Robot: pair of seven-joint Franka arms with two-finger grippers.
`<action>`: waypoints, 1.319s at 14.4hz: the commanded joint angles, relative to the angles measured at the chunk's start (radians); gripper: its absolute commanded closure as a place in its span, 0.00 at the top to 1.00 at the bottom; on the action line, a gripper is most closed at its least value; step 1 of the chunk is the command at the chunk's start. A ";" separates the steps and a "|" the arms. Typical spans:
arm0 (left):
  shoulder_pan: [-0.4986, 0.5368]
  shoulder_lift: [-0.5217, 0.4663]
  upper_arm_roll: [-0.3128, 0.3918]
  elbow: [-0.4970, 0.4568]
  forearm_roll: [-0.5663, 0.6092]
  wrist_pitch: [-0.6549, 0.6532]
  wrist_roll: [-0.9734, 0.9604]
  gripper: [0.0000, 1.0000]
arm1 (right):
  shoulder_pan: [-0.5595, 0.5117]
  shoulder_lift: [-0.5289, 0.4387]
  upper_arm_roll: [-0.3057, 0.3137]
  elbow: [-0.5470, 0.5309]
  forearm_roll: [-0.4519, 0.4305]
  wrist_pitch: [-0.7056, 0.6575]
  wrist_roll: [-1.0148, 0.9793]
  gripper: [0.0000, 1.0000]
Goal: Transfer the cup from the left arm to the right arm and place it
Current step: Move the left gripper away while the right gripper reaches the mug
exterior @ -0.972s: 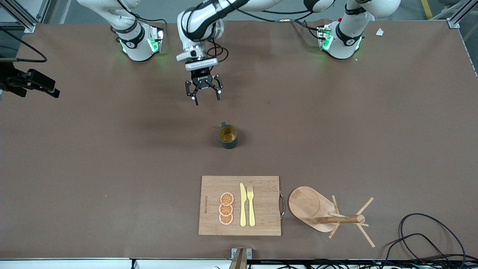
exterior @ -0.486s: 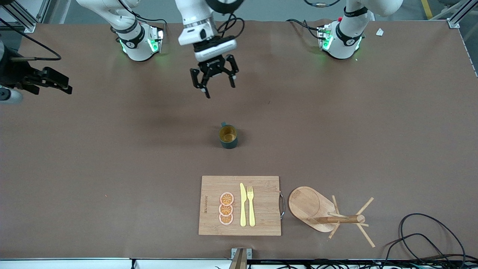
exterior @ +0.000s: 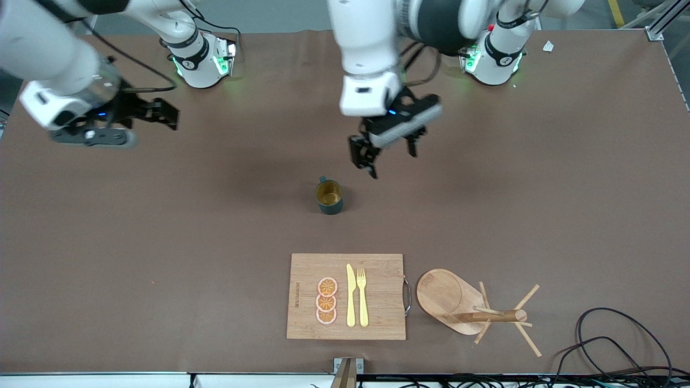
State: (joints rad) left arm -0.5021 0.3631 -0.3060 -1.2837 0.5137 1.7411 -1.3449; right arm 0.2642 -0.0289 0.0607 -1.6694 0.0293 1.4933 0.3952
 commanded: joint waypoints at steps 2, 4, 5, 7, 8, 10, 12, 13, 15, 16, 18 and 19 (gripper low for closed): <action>0.180 -0.064 -0.010 -0.023 -0.176 0.008 0.229 1.00 | 0.087 -0.039 -0.004 -0.116 -0.005 0.142 0.185 1.00; 0.264 -0.079 -0.012 -0.023 -0.250 0.006 0.321 1.00 | 0.139 -0.019 -0.005 -0.124 -0.005 0.211 0.267 1.00; 0.308 -0.093 -0.016 -0.023 -0.280 0.006 0.390 1.00 | 0.154 0.000 -0.004 -0.136 -0.005 0.244 0.304 1.00; 0.356 -0.111 -0.016 -0.023 -0.317 -0.003 0.539 1.00 | 0.211 0.041 -0.004 -0.147 -0.003 0.313 0.405 1.00; 0.394 -0.125 -0.016 -0.023 -0.337 -0.034 0.603 1.00 | 0.239 0.075 -0.004 -0.144 -0.003 0.344 0.485 1.00; 0.430 -0.138 -0.007 -0.023 -0.392 -0.074 0.712 1.00 | 0.286 0.122 -0.005 -0.138 -0.003 0.402 0.560 1.00; 0.454 -0.177 0.048 -0.028 -0.440 -0.100 0.861 1.00 | 0.314 0.156 -0.005 -0.136 -0.005 0.441 0.602 1.00; 0.459 -0.190 0.073 -0.031 -0.466 -0.127 0.938 1.00 | 0.319 0.173 -0.004 -0.135 -0.002 0.461 0.640 1.00; 0.456 -0.214 0.131 -0.032 -0.498 -0.184 1.044 1.00 | 0.325 0.211 -0.004 -0.128 0.007 0.502 0.726 1.00; 0.458 -0.228 0.145 -0.042 -0.501 -0.198 1.059 1.00 | 0.334 0.225 -0.004 -0.127 0.009 0.525 0.754 1.00; 0.470 -0.245 0.149 -0.046 -0.500 -0.238 1.102 1.00 | 0.349 0.276 -0.004 -0.087 0.012 0.556 0.790 1.00; 0.485 -0.254 0.151 -0.052 -0.501 -0.256 1.139 1.00 | 0.349 0.306 -0.004 -0.060 0.012 0.561 0.801 1.00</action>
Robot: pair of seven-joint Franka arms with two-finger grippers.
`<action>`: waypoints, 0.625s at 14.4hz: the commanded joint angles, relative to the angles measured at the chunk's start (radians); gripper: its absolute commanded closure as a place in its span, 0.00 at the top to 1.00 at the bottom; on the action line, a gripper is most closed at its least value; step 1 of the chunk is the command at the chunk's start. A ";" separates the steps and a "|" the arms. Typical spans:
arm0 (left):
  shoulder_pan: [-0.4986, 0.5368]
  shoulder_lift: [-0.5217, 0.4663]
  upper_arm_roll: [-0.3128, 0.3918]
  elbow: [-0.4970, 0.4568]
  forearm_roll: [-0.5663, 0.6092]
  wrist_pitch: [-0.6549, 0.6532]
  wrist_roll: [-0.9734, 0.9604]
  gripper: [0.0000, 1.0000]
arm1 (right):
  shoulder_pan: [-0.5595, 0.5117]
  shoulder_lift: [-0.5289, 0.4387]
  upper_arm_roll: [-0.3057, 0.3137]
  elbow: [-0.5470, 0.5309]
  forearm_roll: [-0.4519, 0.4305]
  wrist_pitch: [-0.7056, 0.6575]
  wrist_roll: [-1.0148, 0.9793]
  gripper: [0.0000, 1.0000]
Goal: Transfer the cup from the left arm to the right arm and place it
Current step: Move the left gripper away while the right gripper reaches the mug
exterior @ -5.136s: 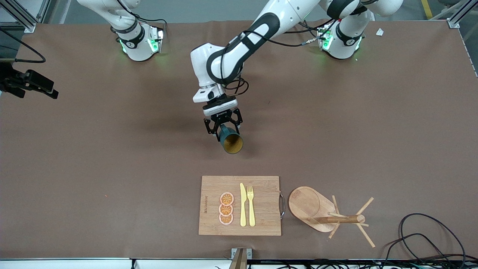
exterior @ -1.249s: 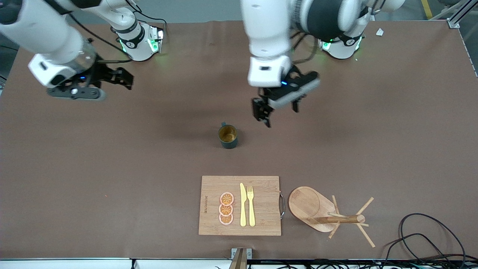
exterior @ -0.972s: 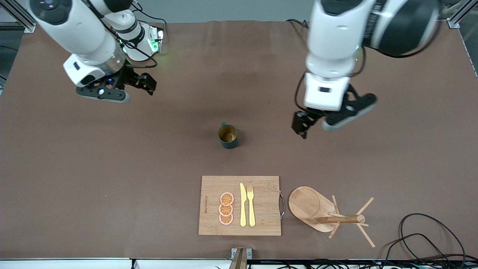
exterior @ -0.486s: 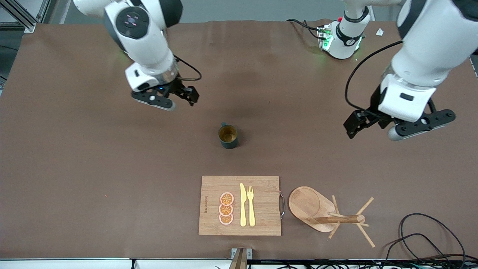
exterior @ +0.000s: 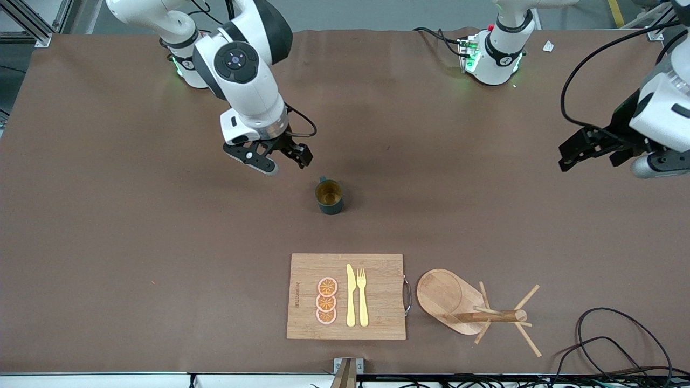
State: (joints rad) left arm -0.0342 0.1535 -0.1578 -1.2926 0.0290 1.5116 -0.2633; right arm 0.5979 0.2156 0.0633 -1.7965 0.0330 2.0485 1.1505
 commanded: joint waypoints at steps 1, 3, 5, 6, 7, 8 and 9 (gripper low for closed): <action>0.033 -0.064 0.003 -0.069 -0.015 -0.033 0.088 1.00 | 0.020 0.092 -0.007 0.098 0.008 0.012 0.055 1.00; 0.060 -0.103 0.003 -0.125 -0.018 -0.031 0.125 1.00 | 0.037 0.146 -0.007 0.155 0.007 0.013 0.107 1.00; 0.085 -0.121 0.003 -0.149 -0.043 -0.033 0.130 1.00 | 0.059 0.191 -0.008 0.206 0.002 0.013 0.142 1.00; 0.097 -0.138 0.003 -0.171 -0.061 -0.031 0.131 1.00 | 0.065 0.211 -0.008 0.229 -0.001 0.012 0.161 1.00; 0.097 -0.147 0.003 -0.186 -0.063 -0.031 0.137 1.00 | 0.066 0.229 -0.008 0.245 -0.005 0.012 0.167 1.00; 0.099 -0.158 0.003 -0.195 -0.063 -0.031 0.139 1.00 | 0.068 0.235 -0.008 0.247 -0.008 0.013 0.169 1.00; 0.103 -0.170 0.003 -0.211 -0.063 -0.031 0.144 1.00 | 0.080 0.244 -0.010 0.249 -0.008 0.013 0.170 1.00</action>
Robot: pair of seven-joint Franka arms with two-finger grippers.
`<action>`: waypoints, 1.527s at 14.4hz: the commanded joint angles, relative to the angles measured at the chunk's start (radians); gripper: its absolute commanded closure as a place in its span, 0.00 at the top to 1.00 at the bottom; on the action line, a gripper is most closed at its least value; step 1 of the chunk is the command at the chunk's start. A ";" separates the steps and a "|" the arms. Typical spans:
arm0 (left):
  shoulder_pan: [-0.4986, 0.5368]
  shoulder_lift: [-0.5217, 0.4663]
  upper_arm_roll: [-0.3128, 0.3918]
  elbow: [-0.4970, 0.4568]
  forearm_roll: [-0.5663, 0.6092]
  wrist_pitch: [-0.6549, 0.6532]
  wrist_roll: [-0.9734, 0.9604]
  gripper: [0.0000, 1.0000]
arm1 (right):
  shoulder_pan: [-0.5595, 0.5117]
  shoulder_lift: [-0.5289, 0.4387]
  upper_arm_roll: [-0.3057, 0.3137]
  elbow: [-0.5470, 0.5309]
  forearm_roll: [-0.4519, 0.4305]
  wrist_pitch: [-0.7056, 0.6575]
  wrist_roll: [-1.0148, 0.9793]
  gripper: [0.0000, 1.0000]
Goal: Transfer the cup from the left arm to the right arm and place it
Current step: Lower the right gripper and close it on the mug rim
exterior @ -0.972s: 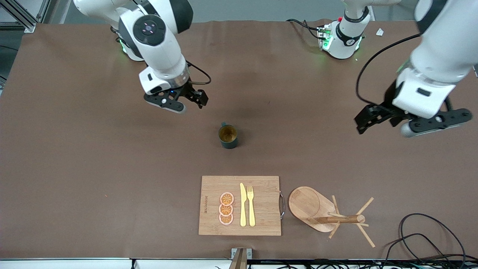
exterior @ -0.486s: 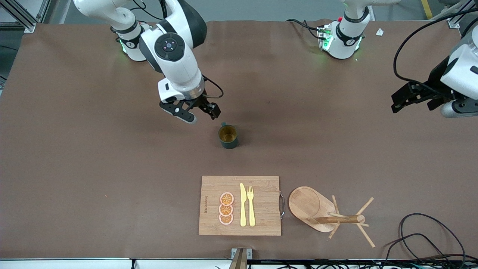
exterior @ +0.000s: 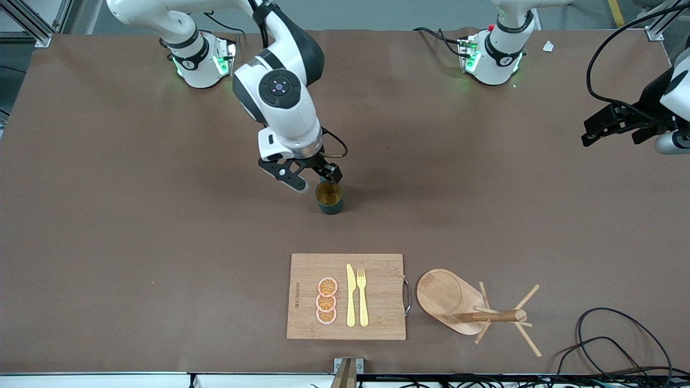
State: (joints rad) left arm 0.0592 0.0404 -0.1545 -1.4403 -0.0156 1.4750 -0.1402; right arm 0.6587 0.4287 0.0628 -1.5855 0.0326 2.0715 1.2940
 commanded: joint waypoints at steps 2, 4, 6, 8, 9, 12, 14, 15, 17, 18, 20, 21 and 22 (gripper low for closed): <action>0.013 -0.077 0.000 -0.090 -0.018 0.008 0.024 1.00 | 0.047 0.074 -0.015 0.039 -0.014 0.019 0.045 1.00; 0.011 -0.093 0.003 -0.106 -0.014 0.011 0.025 1.00 | 0.051 0.108 -0.015 0.041 -0.019 0.080 0.077 1.00; 0.010 -0.094 0.004 -0.107 -0.009 0.011 0.025 1.00 | 0.055 0.136 -0.015 0.064 -0.019 0.113 0.114 1.00; 0.008 -0.100 0.004 -0.106 -0.006 0.011 0.024 1.00 | 0.053 0.163 -0.017 0.090 -0.019 0.114 0.117 1.00; 0.008 -0.100 0.004 -0.104 -0.004 0.013 0.024 1.00 | 0.053 0.171 -0.017 0.104 -0.019 0.114 0.119 1.00; 0.008 -0.094 0.000 -0.100 0.002 0.015 0.014 1.00 | 0.042 0.180 -0.018 0.119 -0.020 0.114 0.119 1.00; 0.010 -0.093 -0.005 -0.103 0.002 0.021 0.013 1.00 | 0.047 0.197 -0.020 0.122 -0.039 0.116 0.120 1.00; 0.008 -0.093 -0.007 -0.101 0.002 0.022 0.013 1.00 | 0.053 0.211 -0.021 0.125 -0.051 0.125 0.125 1.00; 0.008 -0.093 -0.008 -0.101 0.002 0.022 0.011 1.00 | 0.055 0.237 -0.020 0.133 -0.075 0.157 0.151 1.00; 0.008 -0.093 -0.008 -0.101 0.002 0.022 0.011 1.00 | 0.055 0.243 -0.020 0.136 -0.079 0.160 0.156 1.00; 0.007 -0.090 -0.010 -0.101 0.002 0.022 0.008 1.00 | 0.055 0.258 -0.020 0.142 -0.080 0.162 0.159 1.00; 0.007 -0.086 -0.010 -0.101 0.002 0.022 0.008 1.00 | 0.053 0.263 -0.021 0.142 -0.082 0.165 0.160 1.00; 0.007 -0.086 -0.010 -0.101 0.002 0.024 0.008 1.00 | 0.053 0.272 -0.020 0.142 -0.089 0.180 0.162 1.00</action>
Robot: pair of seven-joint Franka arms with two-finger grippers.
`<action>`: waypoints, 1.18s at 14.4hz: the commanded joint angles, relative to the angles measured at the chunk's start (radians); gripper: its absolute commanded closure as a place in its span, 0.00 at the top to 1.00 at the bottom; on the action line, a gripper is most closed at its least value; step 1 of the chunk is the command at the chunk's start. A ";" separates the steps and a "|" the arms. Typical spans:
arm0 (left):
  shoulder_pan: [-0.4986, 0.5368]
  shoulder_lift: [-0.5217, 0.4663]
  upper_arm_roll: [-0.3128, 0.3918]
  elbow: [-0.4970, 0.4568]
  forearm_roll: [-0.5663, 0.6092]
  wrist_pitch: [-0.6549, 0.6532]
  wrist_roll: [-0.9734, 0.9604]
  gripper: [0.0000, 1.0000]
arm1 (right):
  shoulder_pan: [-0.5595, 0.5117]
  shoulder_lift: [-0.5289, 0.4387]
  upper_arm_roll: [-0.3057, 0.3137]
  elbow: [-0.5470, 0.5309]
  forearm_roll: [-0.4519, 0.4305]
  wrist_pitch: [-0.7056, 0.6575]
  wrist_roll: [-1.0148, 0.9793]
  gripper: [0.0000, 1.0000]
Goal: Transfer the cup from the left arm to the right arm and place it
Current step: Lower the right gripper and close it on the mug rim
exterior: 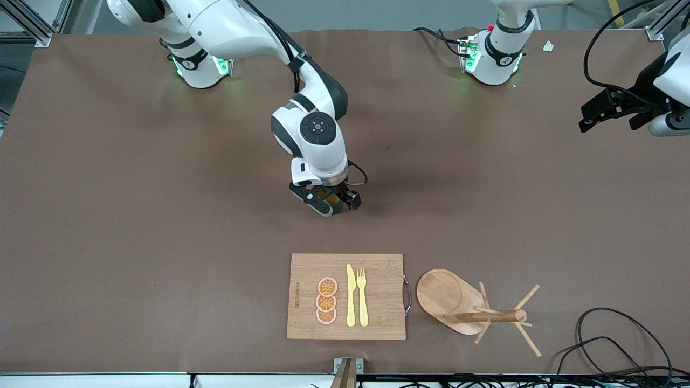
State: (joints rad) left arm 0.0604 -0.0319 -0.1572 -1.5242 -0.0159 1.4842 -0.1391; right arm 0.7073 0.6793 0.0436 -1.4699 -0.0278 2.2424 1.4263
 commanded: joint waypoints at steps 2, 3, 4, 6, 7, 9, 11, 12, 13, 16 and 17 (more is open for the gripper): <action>0.004 -0.014 -0.007 -0.017 -0.002 0.015 0.001 1.00 | 0.007 0.040 -0.001 0.028 -0.030 0.029 0.045 1.00; 0.006 -0.014 -0.007 -0.017 -0.004 0.015 0.001 1.00 | 0.009 0.051 -0.001 0.030 -0.032 0.035 0.051 1.00; 0.006 -0.014 -0.007 -0.017 -0.004 0.015 0.001 1.00 | 0.015 0.054 -0.001 0.028 -0.034 0.040 0.051 1.00; 0.006 -0.016 -0.007 -0.017 -0.006 0.015 0.001 1.00 | 0.015 0.059 -0.002 0.030 -0.034 0.039 0.051 0.89; 0.006 -0.016 -0.007 -0.017 -0.007 0.015 0.001 1.00 | 0.015 0.059 -0.001 0.030 -0.032 0.039 0.049 0.83; 0.006 -0.014 -0.007 -0.017 -0.009 0.015 0.001 1.00 | 0.015 0.057 -0.001 0.030 -0.032 0.039 0.049 0.70; 0.006 -0.016 -0.007 -0.017 -0.009 0.015 0.001 1.00 | 0.014 0.057 -0.001 0.030 -0.034 0.037 0.042 0.59; 0.006 -0.016 -0.007 -0.017 -0.009 0.013 0.000 1.00 | 0.012 0.057 -0.001 0.030 -0.035 0.036 0.037 0.56; 0.006 -0.016 -0.007 -0.017 -0.009 0.015 0.001 1.00 | 0.014 0.057 -0.001 0.030 -0.037 0.037 0.036 0.49; 0.007 -0.016 -0.007 -0.019 -0.009 0.011 0.000 1.00 | 0.015 0.059 -0.001 0.028 -0.043 0.037 0.039 0.36; 0.007 -0.016 -0.007 -0.019 -0.009 0.011 0.000 1.00 | 0.015 0.059 -0.001 0.025 -0.047 0.037 0.039 0.35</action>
State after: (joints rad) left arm 0.0602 -0.0318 -0.1586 -1.5277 -0.0159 1.4878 -0.1392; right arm 0.7160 0.7322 0.0447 -1.4523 -0.0479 2.2828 1.4479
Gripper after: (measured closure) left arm 0.000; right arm 0.590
